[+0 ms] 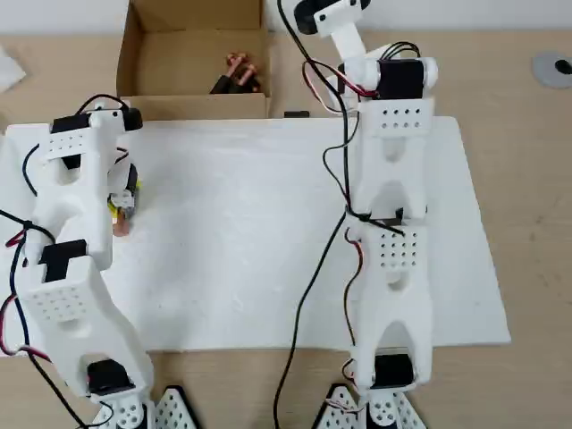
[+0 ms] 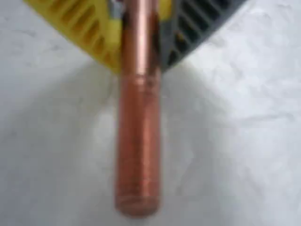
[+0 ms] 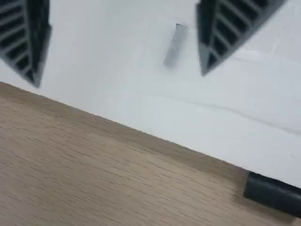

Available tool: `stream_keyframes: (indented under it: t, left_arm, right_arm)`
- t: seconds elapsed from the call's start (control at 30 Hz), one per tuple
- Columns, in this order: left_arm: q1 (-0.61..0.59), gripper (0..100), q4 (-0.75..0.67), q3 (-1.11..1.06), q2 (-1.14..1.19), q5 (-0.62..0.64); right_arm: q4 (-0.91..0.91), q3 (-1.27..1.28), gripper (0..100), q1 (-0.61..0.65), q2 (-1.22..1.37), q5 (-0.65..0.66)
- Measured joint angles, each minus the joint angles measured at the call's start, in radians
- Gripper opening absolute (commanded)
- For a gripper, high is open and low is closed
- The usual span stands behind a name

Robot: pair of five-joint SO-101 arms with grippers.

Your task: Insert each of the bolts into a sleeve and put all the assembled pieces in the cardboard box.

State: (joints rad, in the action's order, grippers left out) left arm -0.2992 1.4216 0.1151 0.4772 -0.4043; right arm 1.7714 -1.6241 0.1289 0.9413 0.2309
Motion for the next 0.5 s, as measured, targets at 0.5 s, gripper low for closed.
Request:
stream_keyframes:
  t: [0.5]
  left_arm:
    - [-0.002,1,0.095,0.192,-0.163,-0.66]
  right_arm:
    - [0.0,0.0,25.0,0.0,0.0,0.0]
